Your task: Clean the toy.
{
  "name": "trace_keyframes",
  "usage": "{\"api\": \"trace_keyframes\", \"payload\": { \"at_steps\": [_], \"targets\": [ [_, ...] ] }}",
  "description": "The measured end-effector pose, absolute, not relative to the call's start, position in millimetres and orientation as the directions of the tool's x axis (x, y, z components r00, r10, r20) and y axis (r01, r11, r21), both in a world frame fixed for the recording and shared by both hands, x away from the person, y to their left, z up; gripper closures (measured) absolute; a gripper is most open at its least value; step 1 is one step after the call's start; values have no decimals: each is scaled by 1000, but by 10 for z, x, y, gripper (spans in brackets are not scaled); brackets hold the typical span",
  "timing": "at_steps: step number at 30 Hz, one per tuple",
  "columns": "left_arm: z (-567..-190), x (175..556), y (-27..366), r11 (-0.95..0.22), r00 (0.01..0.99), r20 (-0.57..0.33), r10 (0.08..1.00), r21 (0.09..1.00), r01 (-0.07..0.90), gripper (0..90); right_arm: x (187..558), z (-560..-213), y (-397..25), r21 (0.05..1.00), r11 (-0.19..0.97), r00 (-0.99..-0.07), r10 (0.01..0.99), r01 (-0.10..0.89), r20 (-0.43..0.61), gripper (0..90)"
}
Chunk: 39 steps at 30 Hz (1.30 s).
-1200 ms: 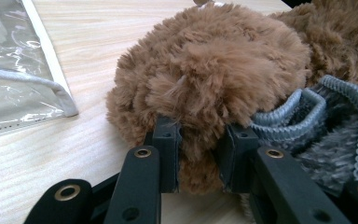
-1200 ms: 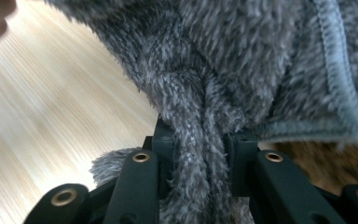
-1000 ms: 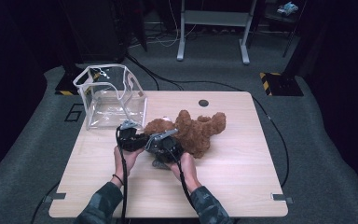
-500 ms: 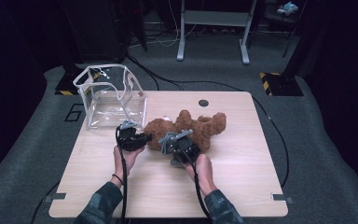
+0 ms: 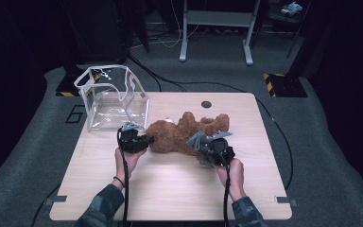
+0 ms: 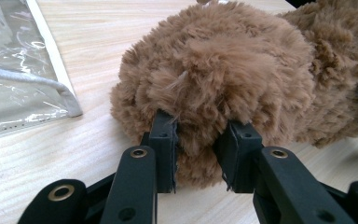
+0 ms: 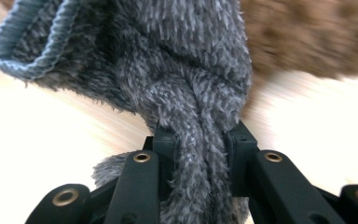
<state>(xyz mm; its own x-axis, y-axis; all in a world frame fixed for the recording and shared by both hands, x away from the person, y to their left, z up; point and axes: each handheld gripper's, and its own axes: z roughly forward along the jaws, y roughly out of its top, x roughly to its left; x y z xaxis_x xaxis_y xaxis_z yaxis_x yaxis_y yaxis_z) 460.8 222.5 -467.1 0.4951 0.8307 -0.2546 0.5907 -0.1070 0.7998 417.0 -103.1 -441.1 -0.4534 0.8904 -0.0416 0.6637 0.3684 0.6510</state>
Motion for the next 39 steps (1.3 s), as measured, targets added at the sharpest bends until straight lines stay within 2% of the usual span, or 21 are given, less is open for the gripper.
{"api": "trace_keyframes", "payload": {
  "at_steps": [3,11,17,21,23,26,29,39],
  "targets": [
    [-4666,4607,2226,-108,495,-254,831,800,591,660,4165,-4396,-1139,658,342,-424,905,671,-37,712],
    [-4521,4575,2202,-105,487,-233,842,814,571,389,4153,-4379,-1277,667,308,-391,920,679,-27,712],
    [-4363,4576,2104,-89,496,-235,836,834,544,325,4130,-4364,-1346,680,290,-379,925,673,-20,711],
    [-4343,4616,2051,-99,504,-225,834,838,537,303,4119,-4340,-1408,687,271,-363,932,674,-12,711],
    [-4344,4625,2044,-67,513,-255,820,846,529,286,4113,-4324,-1421,685,268,-360,933,677,-9,710],
    [-4325,4647,2014,-61,513,-257,819,850,523,265,4114,-4301,-1436,693,272,-364,931,668,-14,710],
    [-4314,4676,1969,-92,521,-237,820,843,529,271,4118,-4268,-1449,700,264,-360,933,664,-11,710],
    [-4472,4705,1922,-162,528,-209,823,805,571,366,4140,-4209,-1491,704,254,-344,939,663,-14,708]
  ]
}}
